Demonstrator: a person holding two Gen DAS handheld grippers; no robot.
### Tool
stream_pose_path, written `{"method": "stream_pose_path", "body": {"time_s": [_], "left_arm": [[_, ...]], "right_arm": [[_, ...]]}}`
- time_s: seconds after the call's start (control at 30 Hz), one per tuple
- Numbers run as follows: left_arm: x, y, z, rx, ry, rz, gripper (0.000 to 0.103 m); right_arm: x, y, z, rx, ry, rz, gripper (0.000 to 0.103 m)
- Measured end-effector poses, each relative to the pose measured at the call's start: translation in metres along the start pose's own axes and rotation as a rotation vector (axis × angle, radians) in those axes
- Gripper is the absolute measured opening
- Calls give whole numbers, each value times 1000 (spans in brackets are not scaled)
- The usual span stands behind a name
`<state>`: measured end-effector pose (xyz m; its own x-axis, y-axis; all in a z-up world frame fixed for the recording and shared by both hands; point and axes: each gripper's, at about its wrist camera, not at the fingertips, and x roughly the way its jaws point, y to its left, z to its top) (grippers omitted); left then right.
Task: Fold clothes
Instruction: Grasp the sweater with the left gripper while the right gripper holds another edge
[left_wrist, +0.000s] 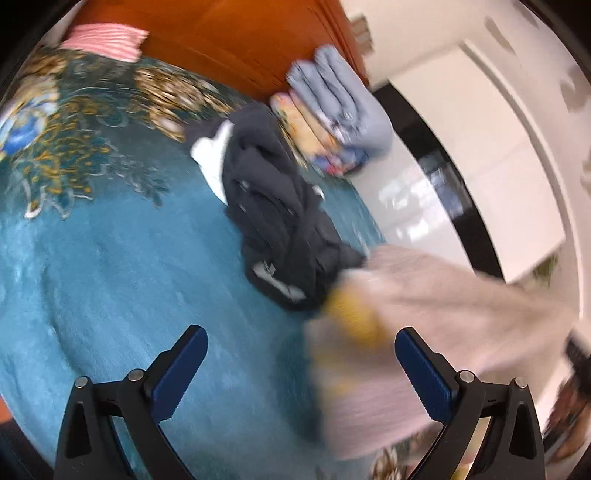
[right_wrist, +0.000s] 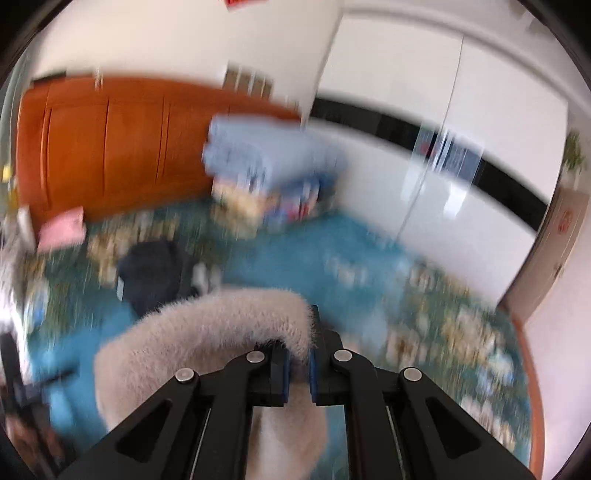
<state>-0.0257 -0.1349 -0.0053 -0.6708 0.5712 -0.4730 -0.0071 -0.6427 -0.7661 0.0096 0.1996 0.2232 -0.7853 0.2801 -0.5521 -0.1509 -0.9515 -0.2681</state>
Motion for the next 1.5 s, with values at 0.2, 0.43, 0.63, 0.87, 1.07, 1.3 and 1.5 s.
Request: {"method": "stream_pose_path", "body": {"time_s": [0.2,0.43,0.63,0.87,1.07,1.3,1.5], "left_arm": [[13,-17,-19,38,126,22,103],[20,-24,-31,52,185,73,103],[11,-20,-29,25,155,101,103],[-5,-38,-16,58,140,110,103],[-35,-57,7,58,86,98,103],[-74,-53,28,74,10,85,103],[-85,-27,29,41,17,130,103]], "right_arm": [[45,-14,-165,30,397,-32,8],[33,-29,-208,51,436,20,8],[-3,-32,-198,-17,375,32,24],[-27,6,-152,18,185,201,69],[48,115,-132,-32,254,431,69],[124,200,-133,-174,365,392,70],[151,214,-142,-228,433,290,68]]}}
